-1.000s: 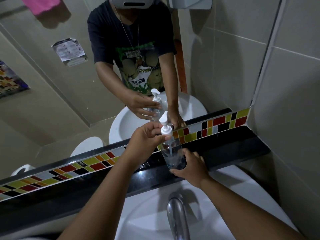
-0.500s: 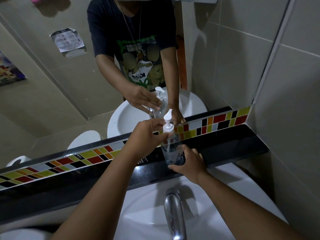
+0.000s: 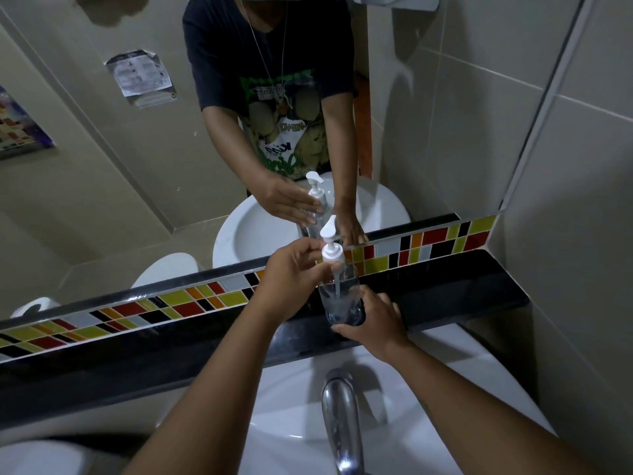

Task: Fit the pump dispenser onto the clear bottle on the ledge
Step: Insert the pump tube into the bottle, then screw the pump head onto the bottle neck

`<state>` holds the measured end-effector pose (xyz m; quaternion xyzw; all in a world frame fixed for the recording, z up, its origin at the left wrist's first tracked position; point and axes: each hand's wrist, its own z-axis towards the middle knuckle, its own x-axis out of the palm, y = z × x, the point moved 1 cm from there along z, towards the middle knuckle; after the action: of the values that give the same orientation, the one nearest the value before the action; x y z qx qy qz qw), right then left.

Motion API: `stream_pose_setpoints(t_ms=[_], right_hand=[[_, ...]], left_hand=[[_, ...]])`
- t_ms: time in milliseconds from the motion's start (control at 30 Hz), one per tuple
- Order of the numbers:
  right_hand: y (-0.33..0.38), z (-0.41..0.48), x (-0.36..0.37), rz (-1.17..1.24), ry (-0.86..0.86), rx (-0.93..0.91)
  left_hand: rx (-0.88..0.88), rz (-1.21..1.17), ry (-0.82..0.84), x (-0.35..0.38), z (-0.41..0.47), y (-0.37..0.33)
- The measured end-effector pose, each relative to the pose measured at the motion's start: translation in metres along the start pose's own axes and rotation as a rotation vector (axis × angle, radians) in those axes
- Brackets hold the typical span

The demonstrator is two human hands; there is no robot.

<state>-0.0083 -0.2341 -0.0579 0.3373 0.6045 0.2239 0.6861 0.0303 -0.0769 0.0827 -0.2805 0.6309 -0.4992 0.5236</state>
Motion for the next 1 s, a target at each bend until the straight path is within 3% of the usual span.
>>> stream_pose_setpoints(t_ms=[100,167,433,767,1000], right_hand=[[-0.001,0.001,0.001,0.009,0.000,0.005],[0.000,0.004,0.001,0.003,0.029,0.015],[0.007,0.005,-0.001,0.015,0.003,-0.012],[0.001,-0.001,-0.006,-0.008,0.064,0.065],[0.000,0.009,-0.034,0.292,0.239,0.108]], left_hand=[[-0.017,0.133,0.057,-0.004,0.001,0.000],[0.006,0.098,0.071,-0.004,-0.001,-0.003],[0.042,0.058,-0.107,0.010,0.006,-0.008],[-0.007,0.021,-0.007,0.013,-0.005,0.015],[-0.138,-0.028,0.039,0.006,-0.013,0.043]])
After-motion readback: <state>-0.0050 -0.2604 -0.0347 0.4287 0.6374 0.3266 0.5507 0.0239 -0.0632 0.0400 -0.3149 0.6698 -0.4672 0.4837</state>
